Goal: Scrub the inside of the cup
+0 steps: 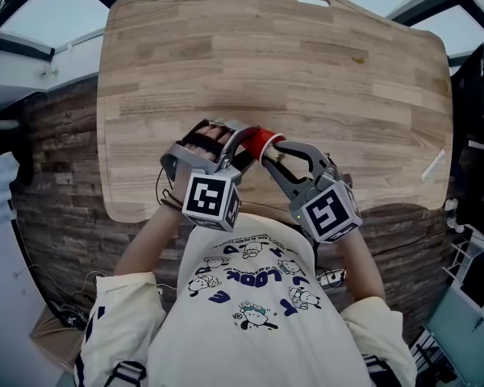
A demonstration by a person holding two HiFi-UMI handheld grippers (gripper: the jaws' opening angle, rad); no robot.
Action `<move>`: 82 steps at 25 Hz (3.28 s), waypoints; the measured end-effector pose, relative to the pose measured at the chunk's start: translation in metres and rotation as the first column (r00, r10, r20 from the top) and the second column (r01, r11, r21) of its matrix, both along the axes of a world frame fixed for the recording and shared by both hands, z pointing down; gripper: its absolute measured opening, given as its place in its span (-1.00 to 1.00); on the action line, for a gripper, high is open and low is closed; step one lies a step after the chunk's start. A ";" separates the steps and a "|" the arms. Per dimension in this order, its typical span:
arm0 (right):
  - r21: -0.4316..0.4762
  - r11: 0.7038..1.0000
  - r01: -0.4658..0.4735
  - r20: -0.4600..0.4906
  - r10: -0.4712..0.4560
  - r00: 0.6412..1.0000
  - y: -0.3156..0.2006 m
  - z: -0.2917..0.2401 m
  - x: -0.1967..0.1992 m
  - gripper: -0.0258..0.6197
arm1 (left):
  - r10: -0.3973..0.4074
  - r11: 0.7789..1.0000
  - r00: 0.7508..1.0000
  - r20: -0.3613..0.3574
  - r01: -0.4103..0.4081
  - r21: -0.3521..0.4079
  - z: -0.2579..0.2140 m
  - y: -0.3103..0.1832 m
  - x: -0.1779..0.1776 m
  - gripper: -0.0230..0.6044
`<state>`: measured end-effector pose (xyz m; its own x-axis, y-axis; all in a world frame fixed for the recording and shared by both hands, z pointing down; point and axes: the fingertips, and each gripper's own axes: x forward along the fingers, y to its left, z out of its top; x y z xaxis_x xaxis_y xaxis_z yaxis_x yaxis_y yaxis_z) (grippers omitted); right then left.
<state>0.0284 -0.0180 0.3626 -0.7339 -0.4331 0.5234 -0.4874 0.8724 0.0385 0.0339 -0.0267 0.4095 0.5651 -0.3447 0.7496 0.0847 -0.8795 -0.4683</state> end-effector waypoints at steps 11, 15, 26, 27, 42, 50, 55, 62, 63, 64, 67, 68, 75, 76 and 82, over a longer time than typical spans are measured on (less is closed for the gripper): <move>0.057 0.987 0.152 -0.131 -0.144 0.981 0.018 0.014 -0.001 -0.66 | 0.041 0.982 0.999 -0.013 -0.043 -0.186 0.012 0.017 0.003 -0.09; 0.053 0.977 0.204 -0.167 -0.193 0.967 0.026 0.021 -0.001 -0.66 | 0.072 0.964 0.997 -0.009 -0.072 -0.257 0.018 0.026 0.003 -0.09; 0.045 0.960 0.277 -0.162 -0.267 0.950 0.036 0.022 -0.002 -0.66 | 0.074 0.883 0.995 -0.072 -0.099 -0.459 0.021 0.040 0.002 -0.09; 0.042 0.960 0.278 -0.159 -0.269 0.950 0.036 0.022 -0.002 -0.65 | 0.074 0.877 0.994 -0.076 -0.101 -0.469 0.021 0.040 0.002 -0.09; 0.021 0.965 0.262 -0.124 -0.257 0.958 0.033 0.023 -0.003 -0.66 | 0.060 0.837 0.994 -0.087 -0.097 -0.539 0.024 0.040 0.001 -0.09; -0.007 0.977 0.215 -0.060 -0.215 0.975 0.026 0.020 0.002 -0.66 | 0.006 0.835 0.997 -0.079 -0.048 -0.548 0.028 0.032 -0.002 -0.09; -0.013 0.981 0.193 -0.034 -0.193 0.981 0.023 0.017 0.003 -0.66 | -0.016 0.835 0.998 -0.061 -0.020 -0.550 0.032 0.029 -0.008 -0.09; -0.019 0.988 0.156 -0.007 -0.156 0.988 0.017 0.013 0.009 -0.66 | -0.055 0.833 0.997 -0.051 0.018 -0.553 0.036 0.022 -0.015 -0.09; -0.020 0.989 0.149 0.000 -0.149 0.989 0.016 0.011 0.010 -0.66 | -0.060 0.833 0.997 -0.049 0.023 -0.552 0.036 0.021 -0.017 -0.09; -0.020 0.990 0.140 0.011 -0.140 0.990 0.015 0.010 0.011 -0.66 | -0.066 0.833 0.997 -0.047 0.029 -0.552 0.036 0.020 -0.018 -0.09; -0.024 0.994 0.109 0.043 -0.108 0.993 0.013 0.005 0.015 -0.66 | -0.086 0.833 0.996 -0.039 0.050 -0.551 0.037 0.017 -0.021 -0.09; -0.025 0.995 0.098 0.052 -0.097 0.994 0.012 0.004 0.017 -0.66 | -0.095 0.833 0.995 -0.037 0.059 -0.550 0.038 0.015 -0.022 -0.09; -0.050 0.999 -0.012 0.151 0.019 0.988 0.000 -0.008 0.027 -0.66 | -0.206 0.810 0.977 -0.044 0.145 -0.569 0.040 0.002 -0.022 -0.09; -0.048 0.998 -0.032 0.161 0.040 0.986 -0.003 -0.009 0.029 -0.66 | -0.222 0.803 0.974 -0.047 0.155 -0.575 0.040 0.001 -0.022 -0.09; 0.007 0.981 -0.192 0.231 0.185 0.955 -0.029 -0.017 0.043 -0.66 | -0.307 0.781 0.949 -0.077 0.205 -0.589 0.037 -0.010 -0.012 -0.09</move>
<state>0.0717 -0.0474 0.3455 -0.7356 -0.5877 0.3369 -0.6417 0.7639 -0.0687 0.0220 -0.0370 0.4468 0.6457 -0.0357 0.7628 -0.2129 -0.9677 0.1350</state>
